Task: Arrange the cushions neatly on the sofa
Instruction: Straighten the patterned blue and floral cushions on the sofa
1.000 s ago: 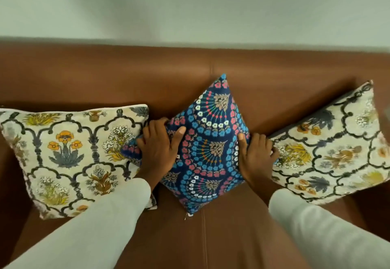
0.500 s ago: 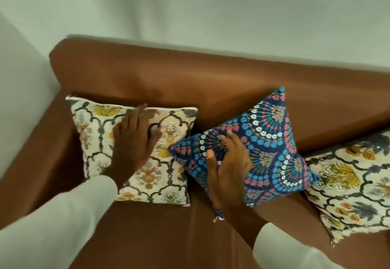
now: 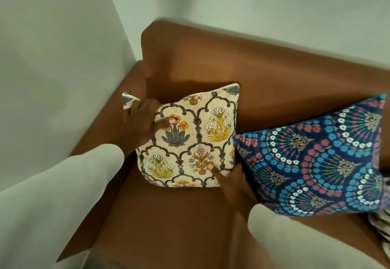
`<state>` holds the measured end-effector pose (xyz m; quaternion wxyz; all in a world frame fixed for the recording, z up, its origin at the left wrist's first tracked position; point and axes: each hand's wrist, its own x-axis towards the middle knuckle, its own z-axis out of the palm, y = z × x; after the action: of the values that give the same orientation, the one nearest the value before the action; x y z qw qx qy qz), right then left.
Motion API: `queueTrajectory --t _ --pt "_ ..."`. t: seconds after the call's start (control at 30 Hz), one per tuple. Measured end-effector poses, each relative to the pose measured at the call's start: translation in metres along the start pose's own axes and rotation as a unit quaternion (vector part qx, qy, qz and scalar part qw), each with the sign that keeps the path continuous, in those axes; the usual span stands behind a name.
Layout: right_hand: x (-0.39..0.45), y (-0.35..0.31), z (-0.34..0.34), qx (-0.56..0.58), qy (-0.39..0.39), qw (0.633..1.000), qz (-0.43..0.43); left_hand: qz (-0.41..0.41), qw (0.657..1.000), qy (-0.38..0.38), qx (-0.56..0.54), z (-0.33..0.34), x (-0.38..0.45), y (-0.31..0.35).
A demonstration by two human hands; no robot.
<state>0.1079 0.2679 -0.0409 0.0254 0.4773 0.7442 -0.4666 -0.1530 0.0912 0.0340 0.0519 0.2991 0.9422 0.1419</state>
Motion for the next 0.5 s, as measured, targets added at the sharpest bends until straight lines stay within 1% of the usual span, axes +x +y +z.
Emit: queueTrajectory --t 0.07,0.1,0.17,0.23,0.3,0.33,0.37,0.43,0.47,0.5 --pt "0.001 -0.008 -0.001 -0.042 -0.029 0.998 -0.033 -0.013 0.998 0.026 -0.055 -0.003 -0.006 -0.017" --pt "-0.002 -0.014 0.001 -0.047 -0.029 0.997 -0.056 -0.009 0.995 0.061 -0.081 -0.004 -0.011 -0.025" --pt "-0.011 -0.028 0.003 -0.045 -0.003 0.994 -0.098 -0.023 0.981 0.147 -0.127 -0.008 -0.018 -0.033" --pt "-0.013 -0.042 -0.003 -0.028 0.038 0.992 -0.117 -0.058 0.962 0.202 -0.175 -0.010 -0.019 -0.037" --pt "-0.002 -0.053 -0.015 -0.039 0.110 0.982 -0.145 -0.084 0.957 0.204 -0.191 -0.005 -0.011 -0.036" --pt "0.005 -0.058 -0.022 -0.070 0.149 0.973 -0.164 -0.090 0.958 0.189 -0.193 0.001 -0.006 -0.035" --pt "0.014 -0.059 -0.028 -0.107 0.172 0.962 -0.183 -0.099 0.965 0.165 -0.180 0.008 -0.002 -0.035" --pt "0.027 -0.056 -0.034 -0.181 0.160 0.951 -0.194 -0.142 0.977 0.104 -0.123 0.029 0.001 -0.031" --pt "0.031 -0.053 -0.033 -0.214 0.148 0.946 -0.191 -0.159 0.978 0.097 -0.095 0.039 -0.002 -0.030" --pt "0.033 -0.049 -0.030 -0.232 0.141 0.944 -0.188 -0.163 0.976 0.116 -0.084 0.048 -0.006 -0.029"
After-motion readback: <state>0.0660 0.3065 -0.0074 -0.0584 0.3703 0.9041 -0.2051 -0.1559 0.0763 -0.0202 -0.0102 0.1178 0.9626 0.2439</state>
